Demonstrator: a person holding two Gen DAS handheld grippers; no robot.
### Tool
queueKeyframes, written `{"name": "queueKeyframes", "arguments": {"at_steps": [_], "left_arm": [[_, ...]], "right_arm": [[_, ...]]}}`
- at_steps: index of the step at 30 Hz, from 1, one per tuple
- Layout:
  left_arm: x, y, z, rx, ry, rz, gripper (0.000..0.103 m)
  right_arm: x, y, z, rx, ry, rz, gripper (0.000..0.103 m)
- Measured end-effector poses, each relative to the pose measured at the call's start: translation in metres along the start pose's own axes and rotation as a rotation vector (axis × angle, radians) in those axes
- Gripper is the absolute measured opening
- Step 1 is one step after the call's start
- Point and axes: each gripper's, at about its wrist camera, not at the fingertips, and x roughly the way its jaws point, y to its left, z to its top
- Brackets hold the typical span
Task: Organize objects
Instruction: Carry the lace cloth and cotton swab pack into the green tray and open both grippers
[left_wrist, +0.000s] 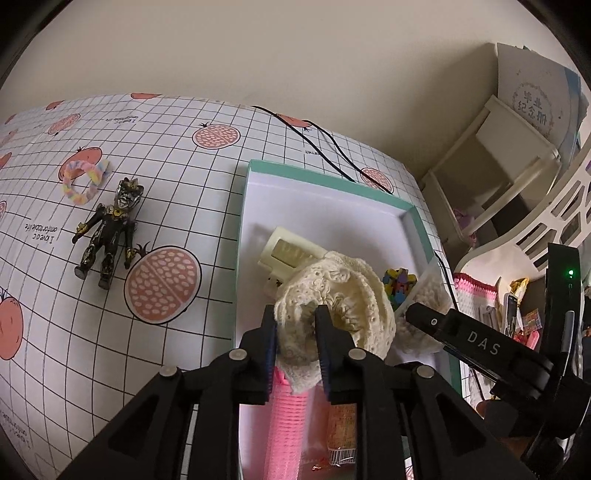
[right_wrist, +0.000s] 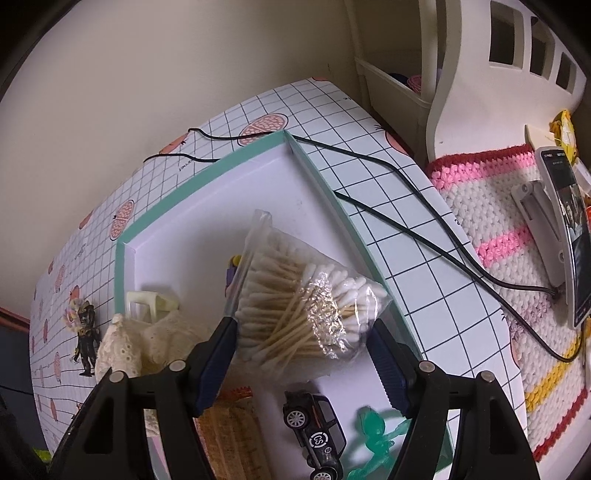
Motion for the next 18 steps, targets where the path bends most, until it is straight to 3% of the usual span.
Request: {"name": "queueKeyframes", "arguments": {"at_steps": [18], "left_arm": [[-0.016,0.007,0.003,-0.025,-0.03,-0.001,0.041]], "right_arm": [[-0.022,0.02,-0.002,-0.063,-0.038,-0.005,0.081]]}}
